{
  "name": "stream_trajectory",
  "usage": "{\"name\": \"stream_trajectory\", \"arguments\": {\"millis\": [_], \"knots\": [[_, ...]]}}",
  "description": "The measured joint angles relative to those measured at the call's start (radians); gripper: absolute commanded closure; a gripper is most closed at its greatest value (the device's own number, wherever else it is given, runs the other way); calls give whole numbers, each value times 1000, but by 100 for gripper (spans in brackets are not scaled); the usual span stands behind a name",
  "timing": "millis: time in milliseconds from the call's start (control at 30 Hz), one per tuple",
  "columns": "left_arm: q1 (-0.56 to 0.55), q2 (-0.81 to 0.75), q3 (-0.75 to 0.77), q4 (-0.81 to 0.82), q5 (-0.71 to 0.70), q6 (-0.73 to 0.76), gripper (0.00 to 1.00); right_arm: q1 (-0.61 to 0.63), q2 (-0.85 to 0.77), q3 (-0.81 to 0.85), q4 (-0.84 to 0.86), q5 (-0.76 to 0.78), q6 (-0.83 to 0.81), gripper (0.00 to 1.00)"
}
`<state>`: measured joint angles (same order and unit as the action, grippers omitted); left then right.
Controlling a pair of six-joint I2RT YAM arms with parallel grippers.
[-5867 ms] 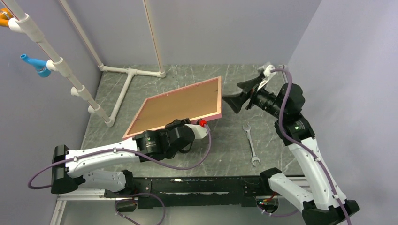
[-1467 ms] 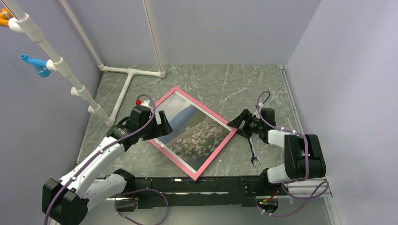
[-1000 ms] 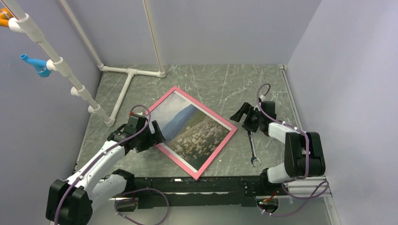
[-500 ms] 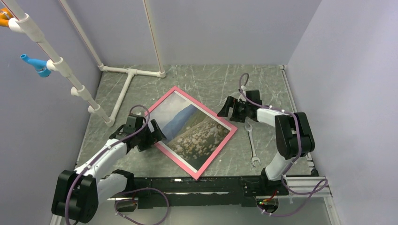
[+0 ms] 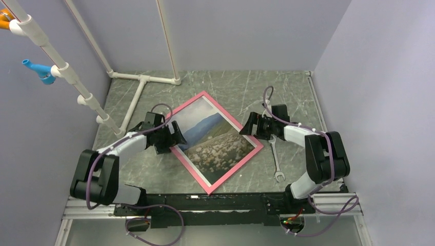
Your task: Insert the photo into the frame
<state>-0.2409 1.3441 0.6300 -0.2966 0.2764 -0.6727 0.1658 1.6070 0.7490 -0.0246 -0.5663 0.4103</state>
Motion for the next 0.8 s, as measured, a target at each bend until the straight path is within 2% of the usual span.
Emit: {"name": "stream_trajectory", "arguments": {"millis": [433, 600, 800], "knots": [[-40, 378, 391, -11, 0, 135, 1, 27, -154, -125, -77, 8, 37, 4], [-53, 468, 506, -23, -14, 166, 1, 51, -175, -134, -122, 9, 56, 4], [-65, 523, 576, -37, -24, 190, 1, 64, -193, -148, -132, 9, 85, 3]]}}
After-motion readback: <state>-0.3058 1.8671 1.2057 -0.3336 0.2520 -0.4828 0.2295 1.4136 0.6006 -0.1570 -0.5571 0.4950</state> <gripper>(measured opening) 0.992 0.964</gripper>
